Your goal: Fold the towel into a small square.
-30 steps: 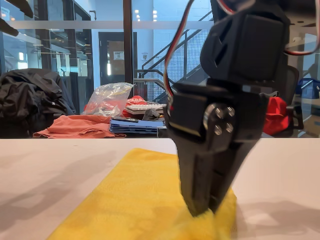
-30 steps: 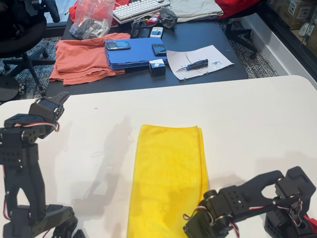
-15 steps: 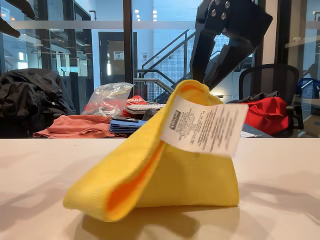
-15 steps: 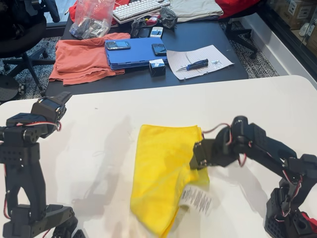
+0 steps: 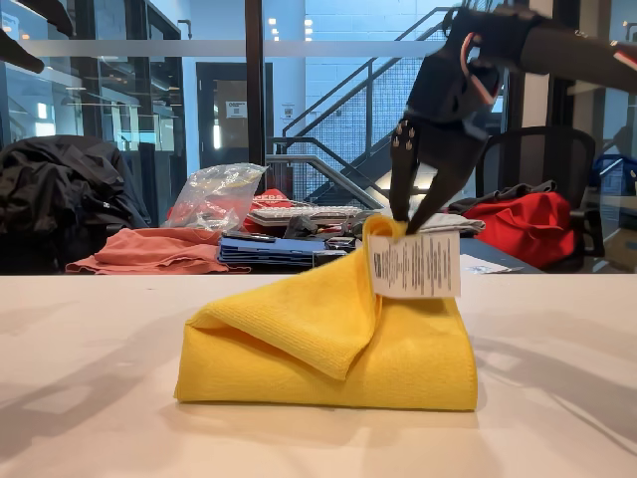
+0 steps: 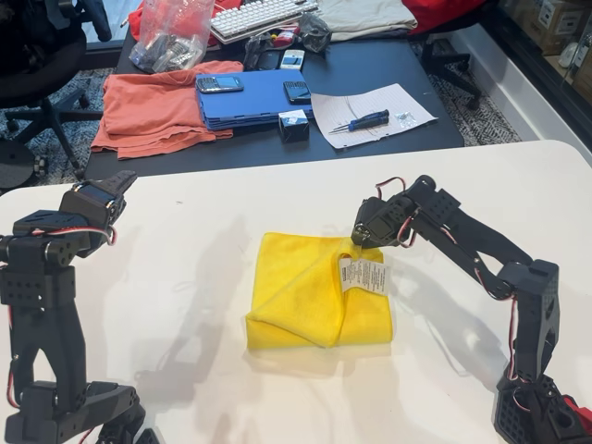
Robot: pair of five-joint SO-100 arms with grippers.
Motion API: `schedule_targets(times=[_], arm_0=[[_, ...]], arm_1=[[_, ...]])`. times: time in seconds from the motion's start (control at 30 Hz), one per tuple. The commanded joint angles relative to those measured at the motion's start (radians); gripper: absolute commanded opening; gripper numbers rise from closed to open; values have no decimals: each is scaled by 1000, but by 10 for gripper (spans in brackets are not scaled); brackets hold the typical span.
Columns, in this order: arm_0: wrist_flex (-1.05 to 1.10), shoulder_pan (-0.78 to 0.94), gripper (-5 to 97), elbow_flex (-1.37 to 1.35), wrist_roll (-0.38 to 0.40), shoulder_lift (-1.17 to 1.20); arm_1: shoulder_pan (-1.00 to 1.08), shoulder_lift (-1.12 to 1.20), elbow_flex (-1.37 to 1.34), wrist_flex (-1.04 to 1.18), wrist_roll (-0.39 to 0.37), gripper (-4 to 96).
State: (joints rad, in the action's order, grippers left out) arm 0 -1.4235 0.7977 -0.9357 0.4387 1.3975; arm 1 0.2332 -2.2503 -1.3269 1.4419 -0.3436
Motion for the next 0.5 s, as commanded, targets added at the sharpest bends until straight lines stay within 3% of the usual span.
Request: schedule_targets(times=[0.0, 0.47], arm_0=[[21, -29, -1, 26, 3, -29], [242, -178, -1, 26, 6, -169]], arm_1=[[-3, -2, 17, 0, 5, 195], [51, -2, 11, 2, 6, 195]])
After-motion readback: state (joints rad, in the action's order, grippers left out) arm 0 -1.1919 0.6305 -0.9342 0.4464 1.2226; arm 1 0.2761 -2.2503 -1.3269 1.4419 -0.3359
